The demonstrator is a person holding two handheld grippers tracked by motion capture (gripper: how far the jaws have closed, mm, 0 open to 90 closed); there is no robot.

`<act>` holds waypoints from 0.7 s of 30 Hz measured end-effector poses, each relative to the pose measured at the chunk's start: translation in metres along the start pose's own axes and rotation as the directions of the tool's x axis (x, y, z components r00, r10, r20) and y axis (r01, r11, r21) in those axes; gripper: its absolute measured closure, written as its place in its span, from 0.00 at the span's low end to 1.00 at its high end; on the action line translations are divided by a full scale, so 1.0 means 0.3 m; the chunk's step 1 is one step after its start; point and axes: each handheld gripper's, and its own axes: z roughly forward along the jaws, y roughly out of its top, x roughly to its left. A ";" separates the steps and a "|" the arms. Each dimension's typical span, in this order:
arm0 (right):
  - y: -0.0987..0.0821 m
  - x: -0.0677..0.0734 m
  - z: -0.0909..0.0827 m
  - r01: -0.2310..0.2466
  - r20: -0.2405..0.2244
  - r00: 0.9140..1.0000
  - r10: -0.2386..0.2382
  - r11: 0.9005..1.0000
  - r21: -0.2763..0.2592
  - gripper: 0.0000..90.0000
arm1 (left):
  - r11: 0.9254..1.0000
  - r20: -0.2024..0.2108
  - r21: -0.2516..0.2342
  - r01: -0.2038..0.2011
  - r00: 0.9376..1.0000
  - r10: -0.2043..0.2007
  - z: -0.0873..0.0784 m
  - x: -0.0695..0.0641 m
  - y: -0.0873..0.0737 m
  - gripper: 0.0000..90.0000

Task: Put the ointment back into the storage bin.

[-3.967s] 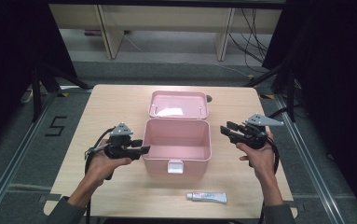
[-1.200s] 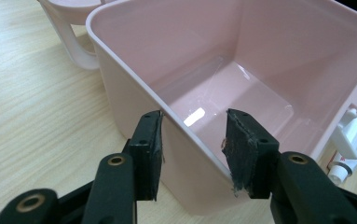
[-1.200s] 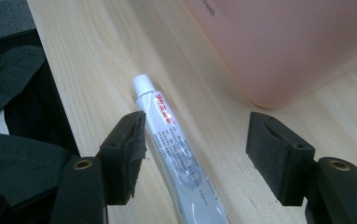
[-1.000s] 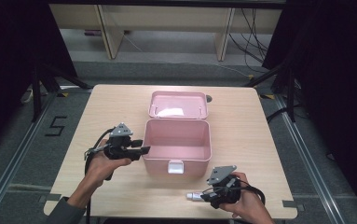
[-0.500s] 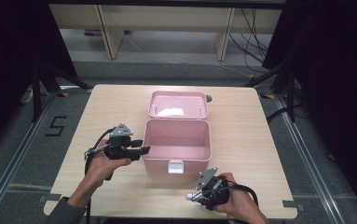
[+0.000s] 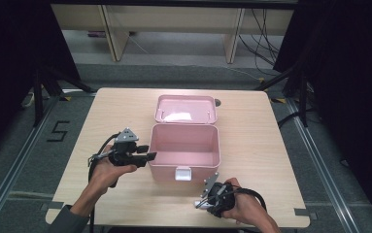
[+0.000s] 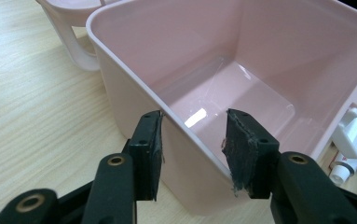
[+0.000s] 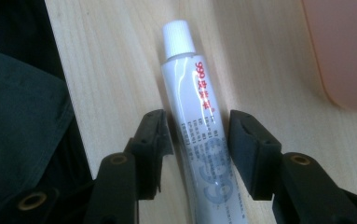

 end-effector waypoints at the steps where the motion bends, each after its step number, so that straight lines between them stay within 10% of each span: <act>1: 0.002 0.001 0.000 -0.010 0.006 1.000 0.010 1.000 0.007 0.64 | 1.000 0.000 0.000 0.000 1.000 0.000 0.000 -0.001 0.000 0.62; 9: 0.027 -0.011 0.002 0.069 0.011 0.997 -0.070 0.995 0.078 0.69 | 1.000 0.000 -0.002 -0.002 1.000 0.002 0.000 0.000 0.000 0.62; 21: 0.052 -0.001 0.003 0.064 -0.011 0.998 -0.063 0.988 0.141 0.77 | 1.000 -0.002 -0.004 -0.003 1.000 0.003 0.001 -0.002 0.000 0.62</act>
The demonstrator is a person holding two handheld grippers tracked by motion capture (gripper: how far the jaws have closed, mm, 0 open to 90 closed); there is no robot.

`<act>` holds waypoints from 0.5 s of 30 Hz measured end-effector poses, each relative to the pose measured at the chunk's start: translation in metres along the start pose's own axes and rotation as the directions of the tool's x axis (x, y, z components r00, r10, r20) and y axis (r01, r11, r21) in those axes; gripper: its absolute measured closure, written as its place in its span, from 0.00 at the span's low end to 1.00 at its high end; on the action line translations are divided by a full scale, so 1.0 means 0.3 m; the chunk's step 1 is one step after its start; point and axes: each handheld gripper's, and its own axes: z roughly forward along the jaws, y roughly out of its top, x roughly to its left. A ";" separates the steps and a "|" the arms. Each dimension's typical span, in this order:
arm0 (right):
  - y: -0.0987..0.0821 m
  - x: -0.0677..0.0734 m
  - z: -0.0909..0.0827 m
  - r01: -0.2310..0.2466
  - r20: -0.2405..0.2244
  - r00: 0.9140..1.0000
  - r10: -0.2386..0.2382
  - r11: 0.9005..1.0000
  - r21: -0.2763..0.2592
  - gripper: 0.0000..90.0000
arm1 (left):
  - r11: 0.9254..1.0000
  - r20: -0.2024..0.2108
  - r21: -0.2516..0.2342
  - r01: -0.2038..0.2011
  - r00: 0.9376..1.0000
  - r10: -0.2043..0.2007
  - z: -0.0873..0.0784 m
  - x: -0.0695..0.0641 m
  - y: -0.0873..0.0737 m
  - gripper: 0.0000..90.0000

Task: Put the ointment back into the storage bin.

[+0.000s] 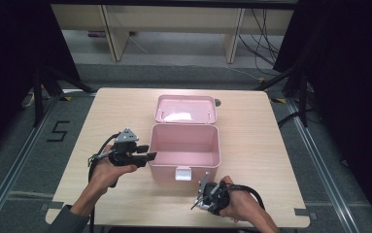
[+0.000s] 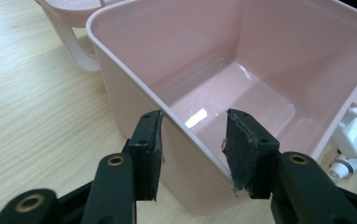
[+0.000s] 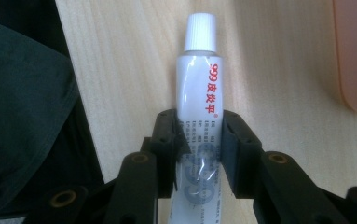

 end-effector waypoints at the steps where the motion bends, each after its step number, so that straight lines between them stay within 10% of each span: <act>1: 0.001 -0.001 0.001 0.014 0.001 1.000 -0.014 1.000 -0.002 0.78 | 1.000 0.000 0.000 -0.001 1.000 0.001 0.000 0.000 0.000 0.62; 4: 0.005 0.001 0.001 0.030 0.003 1.000 -0.030 0.999 0.015 0.78 | 1.000 0.001 0.001 0.000 1.000 0.000 0.000 0.001 0.000 0.62; 5: 0.006 0.016 -0.003 -0.030 0.002 1.000 0.030 0.999 0.039 0.78 | 1.000 0.000 0.001 0.000 1.000 0.000 0.000 0.000 0.000 0.62; 15: 0.009 0.018 -0.018 0.033 0.017 0.999 -0.034 0.999 0.025 0.78 | 1.000 0.002 0.001 0.001 1.000 -0.001 0.000 0.001 0.000 0.62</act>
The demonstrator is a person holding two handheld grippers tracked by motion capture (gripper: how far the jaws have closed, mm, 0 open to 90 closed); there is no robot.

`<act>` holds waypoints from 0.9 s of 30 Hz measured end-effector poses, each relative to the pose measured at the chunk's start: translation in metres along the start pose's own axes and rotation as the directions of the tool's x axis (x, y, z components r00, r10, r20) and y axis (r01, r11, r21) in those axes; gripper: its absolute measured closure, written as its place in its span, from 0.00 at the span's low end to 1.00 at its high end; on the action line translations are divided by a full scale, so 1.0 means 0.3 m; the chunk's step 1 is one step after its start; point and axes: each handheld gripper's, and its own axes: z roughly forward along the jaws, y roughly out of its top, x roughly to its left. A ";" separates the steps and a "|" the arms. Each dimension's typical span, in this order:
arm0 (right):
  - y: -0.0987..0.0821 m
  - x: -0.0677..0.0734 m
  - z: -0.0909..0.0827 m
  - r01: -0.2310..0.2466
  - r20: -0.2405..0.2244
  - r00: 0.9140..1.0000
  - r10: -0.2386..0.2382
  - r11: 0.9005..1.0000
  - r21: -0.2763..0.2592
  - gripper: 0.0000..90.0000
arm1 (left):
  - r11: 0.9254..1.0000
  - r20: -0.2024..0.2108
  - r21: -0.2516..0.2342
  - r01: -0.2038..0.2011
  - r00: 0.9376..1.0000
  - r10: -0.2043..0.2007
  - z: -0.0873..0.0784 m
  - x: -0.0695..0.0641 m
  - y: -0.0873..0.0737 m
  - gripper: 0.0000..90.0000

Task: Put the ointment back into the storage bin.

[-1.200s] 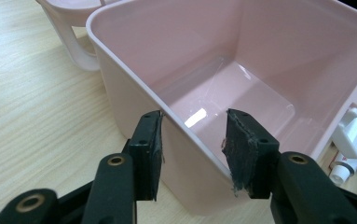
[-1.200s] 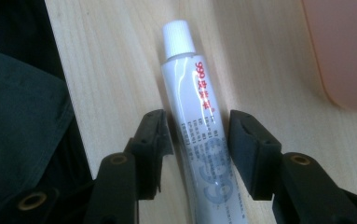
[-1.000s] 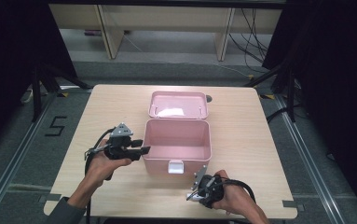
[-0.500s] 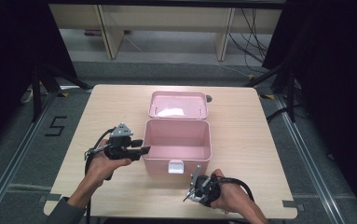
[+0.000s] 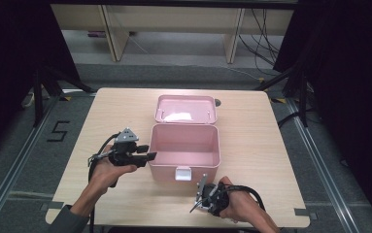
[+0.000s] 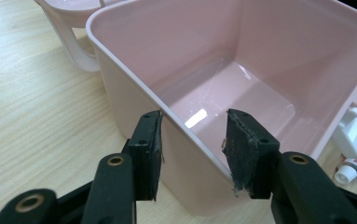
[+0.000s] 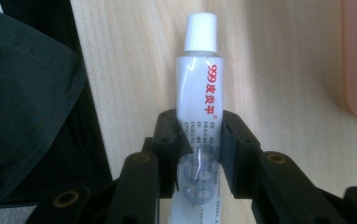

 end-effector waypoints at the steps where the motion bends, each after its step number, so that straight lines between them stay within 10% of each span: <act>1: 0.000 -0.006 -0.004 0.036 0.003 0.999 -0.036 0.999 -0.018 0.78 | 1.000 -0.001 0.000 -0.001 1.000 0.001 0.000 0.000 0.000 0.62; 11: -0.037 0.004 -0.100 -0.042 -0.001 0.999 0.042 0.999 -0.033 0.78 | 1.000 -0.003 -0.002 -0.001 1.000 0.001 0.001 -0.002 0.000 0.62; 27: -0.027 -0.022 -0.266 -0.025 0.011 1.000 0.027 0.991 -0.134 0.78 | 1.000 -0.003 0.001 -0.001 1.000 0.001 0.000 -0.003 0.000 0.62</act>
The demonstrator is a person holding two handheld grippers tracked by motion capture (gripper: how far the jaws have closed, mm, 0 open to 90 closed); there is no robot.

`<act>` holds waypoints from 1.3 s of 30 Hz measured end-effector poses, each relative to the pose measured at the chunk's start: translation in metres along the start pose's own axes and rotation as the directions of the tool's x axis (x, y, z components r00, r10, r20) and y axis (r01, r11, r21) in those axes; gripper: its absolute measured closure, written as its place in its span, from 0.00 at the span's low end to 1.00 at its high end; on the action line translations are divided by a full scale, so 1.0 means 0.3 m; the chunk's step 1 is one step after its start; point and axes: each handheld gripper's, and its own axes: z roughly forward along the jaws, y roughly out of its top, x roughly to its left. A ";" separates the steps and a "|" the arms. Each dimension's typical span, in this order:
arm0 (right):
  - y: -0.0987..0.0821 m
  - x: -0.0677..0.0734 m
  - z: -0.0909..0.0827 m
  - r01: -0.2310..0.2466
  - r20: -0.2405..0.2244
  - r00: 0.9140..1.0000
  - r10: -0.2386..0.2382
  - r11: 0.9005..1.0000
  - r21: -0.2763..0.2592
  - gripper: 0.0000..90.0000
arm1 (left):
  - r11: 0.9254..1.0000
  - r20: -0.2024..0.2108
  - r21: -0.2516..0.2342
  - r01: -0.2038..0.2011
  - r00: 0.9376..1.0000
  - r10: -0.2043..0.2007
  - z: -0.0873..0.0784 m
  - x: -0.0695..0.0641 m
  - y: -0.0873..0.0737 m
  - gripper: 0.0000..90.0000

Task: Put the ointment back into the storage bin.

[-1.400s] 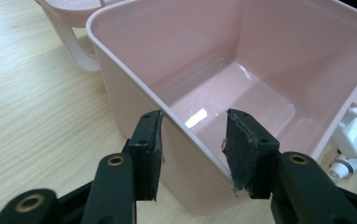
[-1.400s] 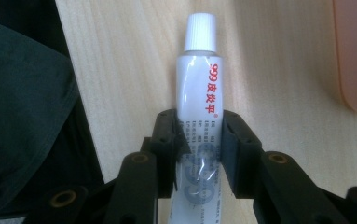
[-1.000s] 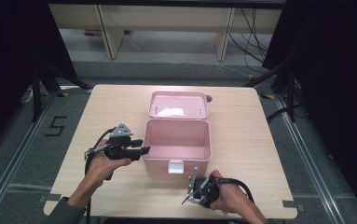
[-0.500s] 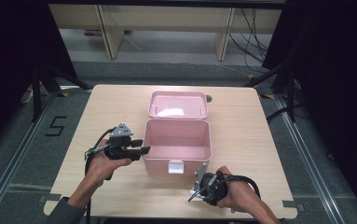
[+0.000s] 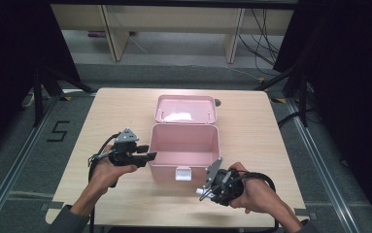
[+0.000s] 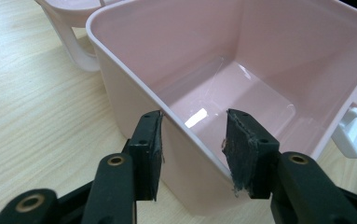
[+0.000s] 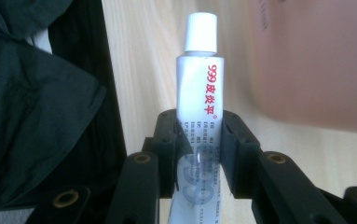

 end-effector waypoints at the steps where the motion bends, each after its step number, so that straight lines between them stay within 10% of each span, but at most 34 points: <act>1: 0.005 -0.008 -0.008 0.027 -0.005 1.000 -0.027 1.000 -0.007 0.78 | 1.000 -0.001 0.000 -0.002 1.000 0.002 0.000 0.000 0.000 0.62; 21: 0.114 -0.062 -0.198 0.056 0.023 0.998 -0.055 0.997 -0.059 0.78 | 1.000 -0.001 0.002 -0.005 1.000 0.005 -0.001 0.000 0.001 0.62; 39: 0.216 -0.162 -0.222 0.041 0.046 0.998 -0.040 0.999 -0.024 0.78 | 1.000 -0.001 0.001 -0.005 1.000 0.005 -0.001 -0.001 0.000 0.62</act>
